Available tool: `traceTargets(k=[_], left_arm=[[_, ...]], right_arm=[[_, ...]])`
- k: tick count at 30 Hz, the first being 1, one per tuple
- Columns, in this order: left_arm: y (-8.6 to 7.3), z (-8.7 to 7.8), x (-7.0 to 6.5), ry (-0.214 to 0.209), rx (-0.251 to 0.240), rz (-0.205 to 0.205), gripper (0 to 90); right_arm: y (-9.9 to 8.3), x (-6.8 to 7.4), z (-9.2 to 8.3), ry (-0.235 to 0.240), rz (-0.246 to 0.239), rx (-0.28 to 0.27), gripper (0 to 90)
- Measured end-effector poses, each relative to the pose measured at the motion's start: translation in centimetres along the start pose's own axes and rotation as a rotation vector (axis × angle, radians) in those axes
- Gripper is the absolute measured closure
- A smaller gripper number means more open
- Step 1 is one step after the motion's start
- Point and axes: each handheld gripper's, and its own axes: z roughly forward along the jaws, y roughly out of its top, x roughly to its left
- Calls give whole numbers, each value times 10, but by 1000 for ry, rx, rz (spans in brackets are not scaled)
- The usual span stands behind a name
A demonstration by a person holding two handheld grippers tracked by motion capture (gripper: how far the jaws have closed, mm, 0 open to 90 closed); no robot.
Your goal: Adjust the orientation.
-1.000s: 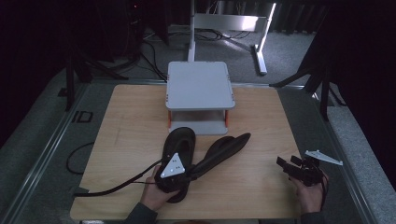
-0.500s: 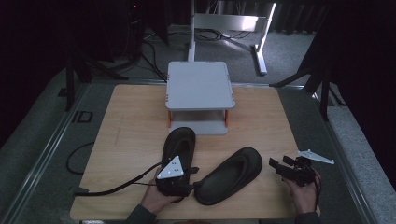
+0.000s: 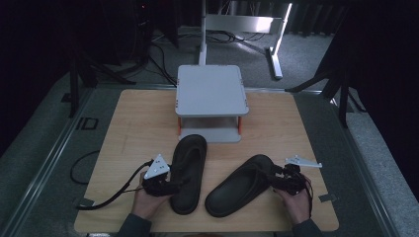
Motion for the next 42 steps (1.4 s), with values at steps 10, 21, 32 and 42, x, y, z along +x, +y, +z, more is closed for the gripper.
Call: traceTargets(k=[10,21,32,42], left_arm=[[-6,7,22,79,49,-69,328],[-10,15,27,62,77,-92,353],[-8,13,20,76,63,-75,354],[2,14,2,18,42,-55,400]], right_arm=[[2,9,24,43,-6,70,370],[20,26,47,119,-95,81,612],[30,42,64,104,-128,54,663],[56,51,77,95,-157,0,663]])
